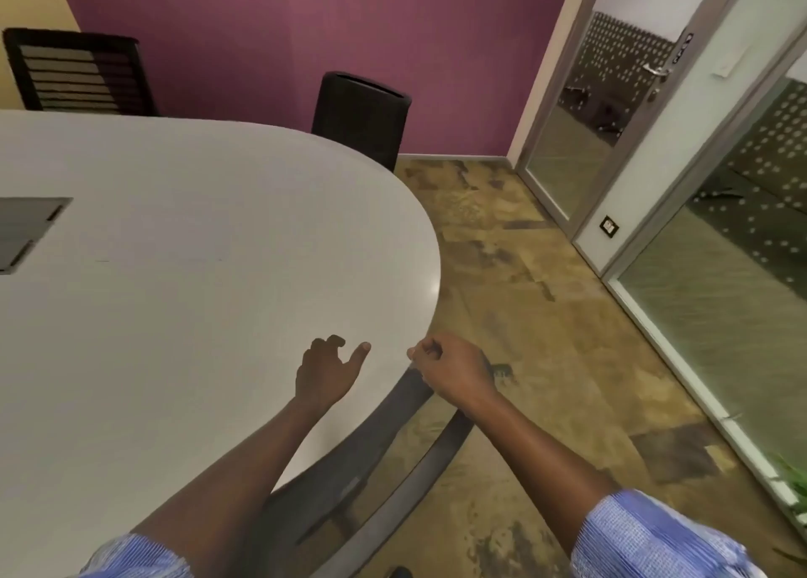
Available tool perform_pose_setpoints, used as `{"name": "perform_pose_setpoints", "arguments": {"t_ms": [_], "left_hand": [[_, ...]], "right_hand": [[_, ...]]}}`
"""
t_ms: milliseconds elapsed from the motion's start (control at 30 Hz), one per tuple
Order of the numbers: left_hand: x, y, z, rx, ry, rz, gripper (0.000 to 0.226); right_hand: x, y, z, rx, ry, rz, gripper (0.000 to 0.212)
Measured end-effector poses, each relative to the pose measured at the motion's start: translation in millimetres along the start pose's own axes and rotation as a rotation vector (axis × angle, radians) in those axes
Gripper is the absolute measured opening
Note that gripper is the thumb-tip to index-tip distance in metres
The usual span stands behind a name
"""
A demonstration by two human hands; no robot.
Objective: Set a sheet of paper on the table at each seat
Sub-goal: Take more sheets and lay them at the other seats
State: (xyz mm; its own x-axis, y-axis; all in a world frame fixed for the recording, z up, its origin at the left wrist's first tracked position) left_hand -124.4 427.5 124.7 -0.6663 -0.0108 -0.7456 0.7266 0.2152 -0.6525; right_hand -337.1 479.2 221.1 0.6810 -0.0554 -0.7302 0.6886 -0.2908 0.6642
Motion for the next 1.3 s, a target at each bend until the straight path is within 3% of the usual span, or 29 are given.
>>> {"name": "perform_pose_setpoints", "arguments": {"t_ms": [367,867,1300], "left_hand": [[57.5,-62.0,87.2,-0.155,-0.049,0.029,0.067],[117.7,-122.8,156.8,-0.492,-0.265,0.057,0.065],[76.5,-58.9,271.7,-0.697,-0.408,0.084,0.061]], "right_hand": [[-30.7,-29.8,163.0,-0.031,0.162,0.127,0.023],[-47.1,-36.1,374.8,-0.292,0.487,0.045,0.018],[51.9,34.5,480.6,-0.506,0.717,-0.105,0.012]]}}
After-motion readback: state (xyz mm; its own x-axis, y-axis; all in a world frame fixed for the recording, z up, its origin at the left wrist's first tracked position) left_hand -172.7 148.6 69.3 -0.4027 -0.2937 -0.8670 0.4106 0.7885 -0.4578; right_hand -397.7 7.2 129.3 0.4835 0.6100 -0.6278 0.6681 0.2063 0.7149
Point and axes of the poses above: each hand's wrist, its own z-axis towards the middle knuckle, its own x-axis out of the palm, y = z × x, the point moved 8 cm from there along z, towards the middle knuckle, and after that the axes turned 6 degrees about -y, right-handed, at the moved point
